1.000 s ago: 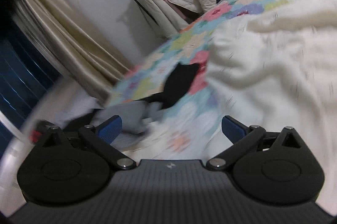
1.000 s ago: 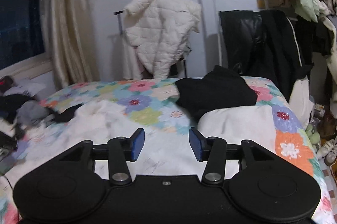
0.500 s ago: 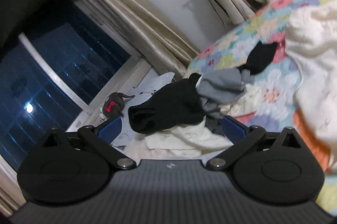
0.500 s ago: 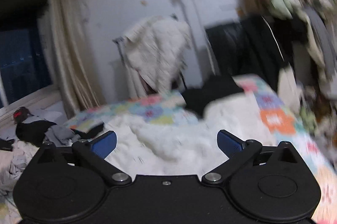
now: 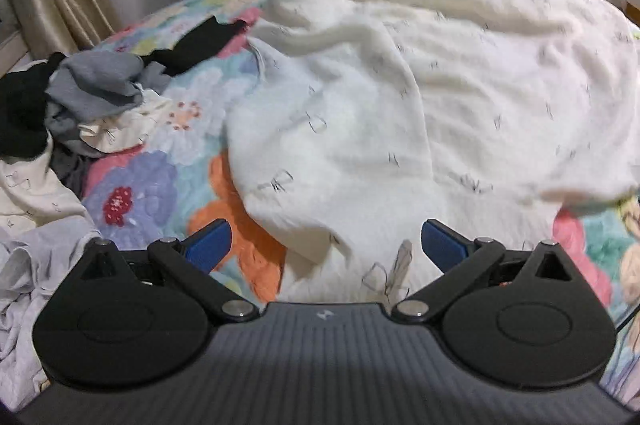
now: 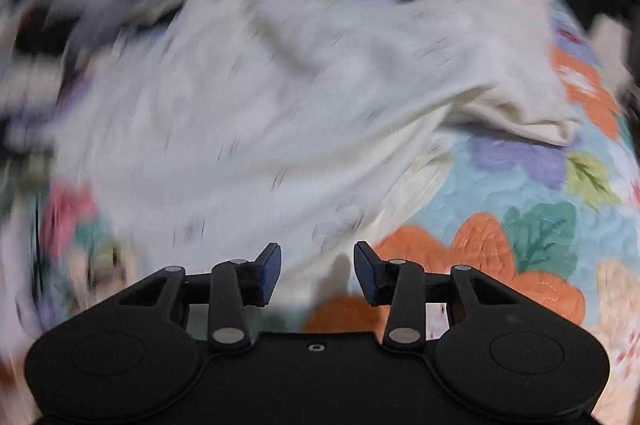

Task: Fold clothes

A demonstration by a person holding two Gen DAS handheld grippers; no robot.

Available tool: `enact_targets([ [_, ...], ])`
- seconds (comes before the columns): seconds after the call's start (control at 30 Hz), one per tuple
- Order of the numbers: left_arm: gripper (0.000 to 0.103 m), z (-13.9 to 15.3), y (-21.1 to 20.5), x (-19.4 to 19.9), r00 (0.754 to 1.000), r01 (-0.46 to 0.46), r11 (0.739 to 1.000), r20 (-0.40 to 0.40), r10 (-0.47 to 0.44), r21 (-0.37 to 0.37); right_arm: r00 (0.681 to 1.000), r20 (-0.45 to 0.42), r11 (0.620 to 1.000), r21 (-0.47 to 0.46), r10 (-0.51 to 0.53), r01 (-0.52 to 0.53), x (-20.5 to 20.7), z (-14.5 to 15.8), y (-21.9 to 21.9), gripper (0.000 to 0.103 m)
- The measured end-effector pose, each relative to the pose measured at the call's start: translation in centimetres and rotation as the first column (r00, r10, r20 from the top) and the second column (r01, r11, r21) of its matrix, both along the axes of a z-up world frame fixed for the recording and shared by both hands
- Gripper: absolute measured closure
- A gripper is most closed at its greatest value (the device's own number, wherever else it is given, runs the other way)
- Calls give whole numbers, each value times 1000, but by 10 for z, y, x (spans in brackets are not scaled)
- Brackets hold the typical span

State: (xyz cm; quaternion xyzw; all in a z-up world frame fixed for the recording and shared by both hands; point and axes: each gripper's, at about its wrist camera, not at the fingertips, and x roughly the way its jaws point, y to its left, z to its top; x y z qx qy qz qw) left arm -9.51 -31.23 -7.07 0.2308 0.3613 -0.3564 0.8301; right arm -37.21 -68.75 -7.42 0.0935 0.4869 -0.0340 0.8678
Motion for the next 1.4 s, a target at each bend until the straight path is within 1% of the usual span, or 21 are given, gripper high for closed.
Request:
enact_targets([
  [0.03,0,-3,2,4,999,15,1000,-46,-15,-16,998,-38,999,-8,46,-47,-1,-5,5,54],
  [0.1,0,-12,5,4,994,10,999,-106,-15,-53,992,-85,995,-9,98,-99,-3,-15,7,43],
  [0.2,6,-35,-6,-2,993,-7,1000,-114,7,-5,998,-39,998,11,55,-55,6,-27,3,39],
  [0.23,13,-38,-10,-3,995,-7,1000,-96,7,-3,999,-11,999,26,32,-31,10,-30,0,39],
  [0.3,48,-36,-14,-3,998,-17,999,-55,15,-33,1000,17,998,63,27,-28,20,-35,-3,41],
  [0.33,74,-32,-15,0,999,-21,998,-52,19,-54,999,19,998,54,28,-29,21,-32,-3,50],
  [0.37,96,-24,-14,4,998,-28,995,-66,22,-94,999,16,999,29,28,-29,20,-28,-3,89],
  [0.4,98,-14,-10,9,996,-50,988,-84,38,-147,999,14,1000,5,29,-29,19,-23,-2,101],
  [0.47,98,8,-2,15,991,-99,965,-114,73,-243,996,92,1000,-21,-14,16,3,4,-9,101],
  [0.53,98,33,9,16,985,-144,938,-137,105,-317,978,201,997,-32,-64,72,-25,40,-15,101],
  [0.63,98,56,25,6,979,-169,916,-168,114,-365,953,286,991,-57,-99,120,-66,80,-18,101],
  [0.73,97,49,25,-5,970,-162,922,-227,85,-350,969,226,989,-87,-101,123,-88,83,-16,101],
  [0.87,96,6,9,-12,947,-184,960,-301,115,-211,998,35,998,-36,-44,45,-85,38,-10,101],
  [0.93,95,-8,9,-9,934,-206,964,-327,143,-167,1000,17,1000,21,-19,19,-80,25,-11,101],
  [1.0,83,-16,13,-4,920,-241,959,-349,178,-146,999,21,999,28,-26,25,-73,22,-13,101],
  [1.03,72,-15,19,-2,911,-264,952,-363,193,-155,999,18,999,6,-35,35,-71,23,-13,101],
  [1.1,65,-11,31,2,892,-309,935,-394,221,-176,998,11,997,-51,-64,64,-67,26,-14,101],
  [1.2,52,-13,41,5,875,-322,918,-444,195,-233,996,-3,988,-121,-93,92,-63,32,-14,101],
  [1.27,32,-14,47,6,862,-331,904,-476,173,-270,997,-9,989,-122,-80,78,-58,31,-12,101],
  [1.33,29,-16,53,8,849,-340,889,-506,150,-307,998,-27,990,-125,-64,60,-52,27,-10,101],
  [1.4,33,-32,57,13,775,-412,841,-620,122,-350,998,-36,990,-132,-59,54,-49,25,-7,101],
])
